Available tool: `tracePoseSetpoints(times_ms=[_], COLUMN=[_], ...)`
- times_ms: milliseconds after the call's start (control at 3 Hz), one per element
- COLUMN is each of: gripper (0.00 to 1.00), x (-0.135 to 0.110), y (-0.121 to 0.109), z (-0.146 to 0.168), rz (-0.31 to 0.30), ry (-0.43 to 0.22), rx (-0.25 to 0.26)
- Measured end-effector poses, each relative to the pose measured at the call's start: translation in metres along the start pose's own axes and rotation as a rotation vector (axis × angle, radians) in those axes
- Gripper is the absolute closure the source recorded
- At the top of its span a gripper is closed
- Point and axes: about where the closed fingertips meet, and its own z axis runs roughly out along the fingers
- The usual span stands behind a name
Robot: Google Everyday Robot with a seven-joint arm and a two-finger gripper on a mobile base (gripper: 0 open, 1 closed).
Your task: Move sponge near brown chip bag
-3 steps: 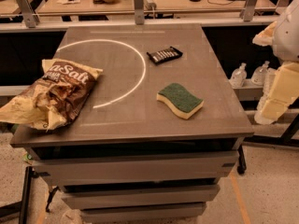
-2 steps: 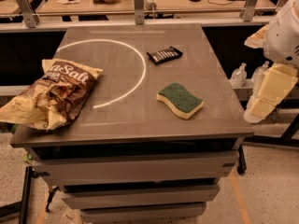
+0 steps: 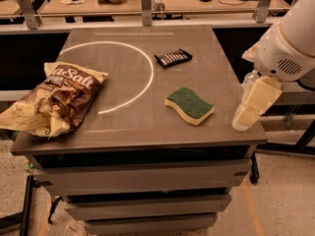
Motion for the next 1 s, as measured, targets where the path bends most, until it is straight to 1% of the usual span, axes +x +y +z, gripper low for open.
tracePoseSetpoints(times_ms=[333, 667, 1000], gripper=[0.00, 0.00, 0.00], x=[-0.006, -0.019, -0.019], y=[-0.002, -0.003, -0.003], z=[0.023, 0.038, 0.038], rz=[0.106, 0.147, 0.147], ry=[-0.036, -0.150, -0.149], rx=[0.012, 0.005, 0.005])
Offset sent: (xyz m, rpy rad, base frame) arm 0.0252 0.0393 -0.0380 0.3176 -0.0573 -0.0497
